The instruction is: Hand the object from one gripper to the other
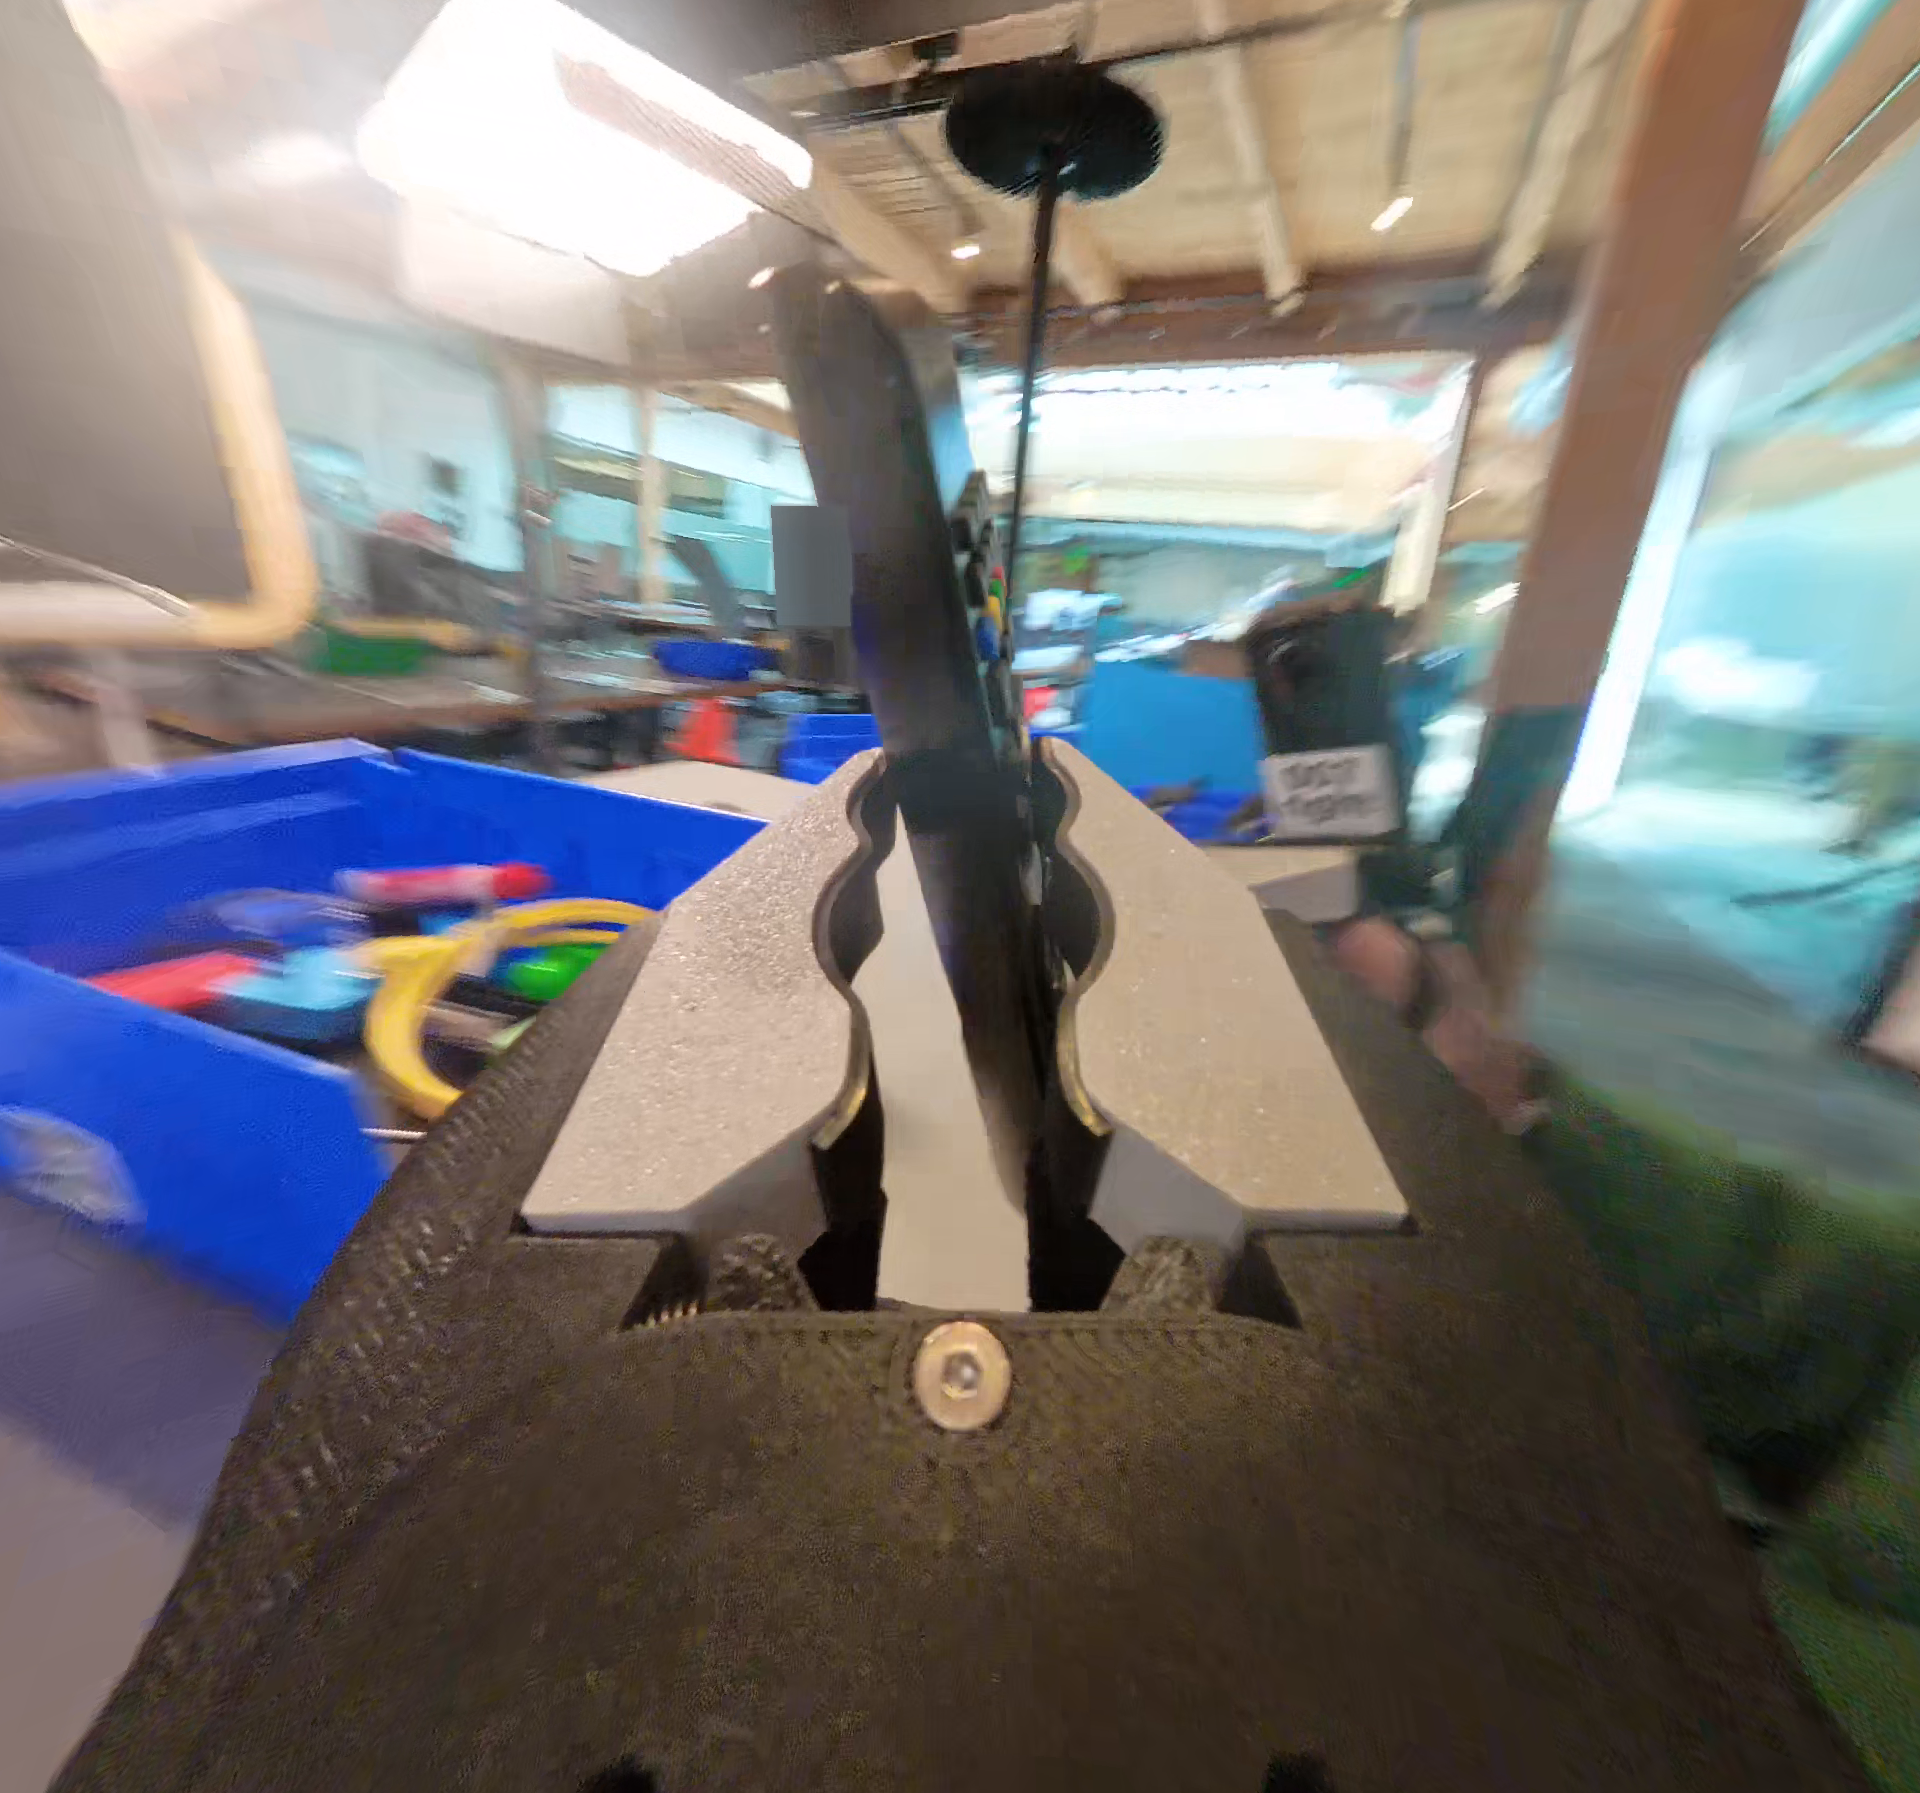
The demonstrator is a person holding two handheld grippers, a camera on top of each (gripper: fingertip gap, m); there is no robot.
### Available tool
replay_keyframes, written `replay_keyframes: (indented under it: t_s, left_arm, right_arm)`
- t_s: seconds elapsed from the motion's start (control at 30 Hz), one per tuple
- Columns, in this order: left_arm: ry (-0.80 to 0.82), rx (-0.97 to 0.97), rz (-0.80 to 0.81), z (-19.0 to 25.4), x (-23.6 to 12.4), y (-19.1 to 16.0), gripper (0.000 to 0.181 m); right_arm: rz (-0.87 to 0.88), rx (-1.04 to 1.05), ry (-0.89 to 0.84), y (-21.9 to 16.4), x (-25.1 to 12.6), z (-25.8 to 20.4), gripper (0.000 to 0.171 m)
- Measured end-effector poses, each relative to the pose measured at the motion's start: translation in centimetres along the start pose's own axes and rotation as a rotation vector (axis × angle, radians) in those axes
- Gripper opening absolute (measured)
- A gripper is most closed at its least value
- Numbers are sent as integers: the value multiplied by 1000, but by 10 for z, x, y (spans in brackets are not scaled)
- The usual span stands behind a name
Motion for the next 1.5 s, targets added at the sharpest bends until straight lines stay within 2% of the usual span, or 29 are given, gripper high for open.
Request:
replay_keyframes:
  t_s: [0.1,0.17,0.23,0.37,0.43,0.53,0.7,0.8,0.87,1.0,1.1,1.17,1.2,1.3,1.4,1.5]
  left_arm:
    - [194,438,-37,-7,-6,4,24]
    - [270,663,-71,-9,-9,3,23]
    - [294,782,-121,-10,-8,-5,23]
    - [309,979,-220,-13,-7,-20,24]
    - [302,1105,-280,-15,-9,-30,24]
    - [243,1268,-351,-14,-10,-46,23]
    - [142,1357,-420,-7,-9,-67,24]
    - [73,1440,-492,-5,-9,-84,24]
    - [32,1475,-525,-4,-10,-93,24]
    - [11,1487,-530,-2,-9,-97,24]
    - [57,1480,-521,-6,-7,-94,25]
    - [123,1427,-479,-10,-6,-83,32]
    - [154,1392,-440,-10,-6,-75,41]
    - [227,1172,-298,-10,-7,-44,60]
    - [249,894,-84,-5,-14,-6,64]
    - [219,534,143,-5,-27,31,72]
  right_arm:
    - [32,-65,-21,9,-5,1,47]
    - [34,-196,-65,15,-8,0,50]
    - [6,-404,-136,18,-12,0,55]
    - [-32,-958,-334,24,-27,1,60]
    - [-63,-1158,-377,20,-32,0,60]
    - [-153,-1279,-374,4,-28,2,66]
    - [-304,-1381,-346,-27,-12,7,79]
    - [-362,-1442,-335,-39,-8,8,77]
    - [-403,-1473,-342,-44,-8,13,69]
    - [-458,-1490,-325,-52,-10,17,43]
    - [-476,-1522,-343,-53,-9,19,32]
    - [-450,-1520,-372,-47,-9,19,25]
    - [-424,-1503,-386,-42,-10,18,25]
    - [-277,-1393,-410,-20,-14,11,25]
    - [-112,-1221,-424,5,-22,4,25]
    - [16,-1042,-407,24,-30,-1,25]
Point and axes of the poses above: each gripper's, where its closed fingertips meet, x out along the fingers, y out of its top, z = x × y across the jaws, the point moved 3 cm from there along -x, back along the fingers, and after that the axes turned 2 degrees about y, right-handed, at the moved point
